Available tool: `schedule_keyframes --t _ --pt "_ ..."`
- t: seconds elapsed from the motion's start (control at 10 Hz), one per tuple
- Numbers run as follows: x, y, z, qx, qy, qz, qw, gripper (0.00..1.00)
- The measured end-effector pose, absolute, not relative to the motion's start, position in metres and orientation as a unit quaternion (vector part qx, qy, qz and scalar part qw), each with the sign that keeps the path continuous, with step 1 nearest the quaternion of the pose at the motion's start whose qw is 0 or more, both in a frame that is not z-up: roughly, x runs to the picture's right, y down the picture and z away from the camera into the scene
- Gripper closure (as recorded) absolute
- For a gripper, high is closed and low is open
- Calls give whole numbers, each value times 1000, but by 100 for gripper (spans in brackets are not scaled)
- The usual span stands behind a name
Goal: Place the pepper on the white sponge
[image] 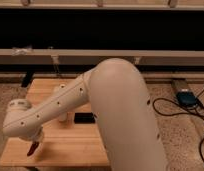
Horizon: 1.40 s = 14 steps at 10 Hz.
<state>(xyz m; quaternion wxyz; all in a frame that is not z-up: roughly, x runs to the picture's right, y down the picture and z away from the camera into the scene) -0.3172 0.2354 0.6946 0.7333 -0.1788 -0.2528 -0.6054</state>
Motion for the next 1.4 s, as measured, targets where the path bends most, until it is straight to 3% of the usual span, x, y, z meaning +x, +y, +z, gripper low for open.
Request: schedule_keyframes --t 0.7,1.4 --pt "-293 149 642 -115 -281 -611 731 97" --pt "-292 59 701 -75 -254 -560 785 97"
